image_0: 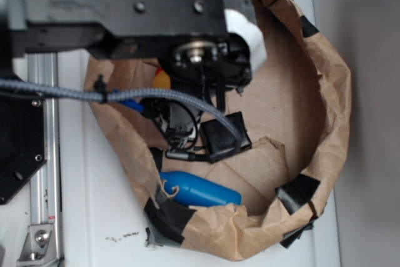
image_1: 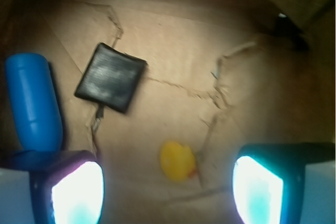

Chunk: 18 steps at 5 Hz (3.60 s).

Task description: Grab the yellow duck.

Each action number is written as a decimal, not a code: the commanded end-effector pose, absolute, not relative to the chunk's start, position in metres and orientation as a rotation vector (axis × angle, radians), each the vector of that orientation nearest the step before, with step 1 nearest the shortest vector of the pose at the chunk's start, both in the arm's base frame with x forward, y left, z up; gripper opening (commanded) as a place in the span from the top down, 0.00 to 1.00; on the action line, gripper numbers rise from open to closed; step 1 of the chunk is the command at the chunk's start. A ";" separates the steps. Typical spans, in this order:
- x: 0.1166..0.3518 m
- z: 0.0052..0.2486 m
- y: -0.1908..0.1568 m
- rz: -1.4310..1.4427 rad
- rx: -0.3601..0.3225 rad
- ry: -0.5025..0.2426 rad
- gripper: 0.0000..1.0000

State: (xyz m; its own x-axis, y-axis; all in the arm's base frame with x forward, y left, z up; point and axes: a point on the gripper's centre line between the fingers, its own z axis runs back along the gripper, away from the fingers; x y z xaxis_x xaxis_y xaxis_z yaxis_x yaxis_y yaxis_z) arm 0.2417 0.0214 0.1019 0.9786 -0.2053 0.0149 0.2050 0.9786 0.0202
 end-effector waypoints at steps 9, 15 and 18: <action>0.226 0.049 0.074 -0.435 0.156 -0.052 0.00; 0.230 0.003 0.010 -0.536 0.066 -0.056 0.00; 0.228 0.015 -0.034 -0.560 -0.032 -0.101 0.00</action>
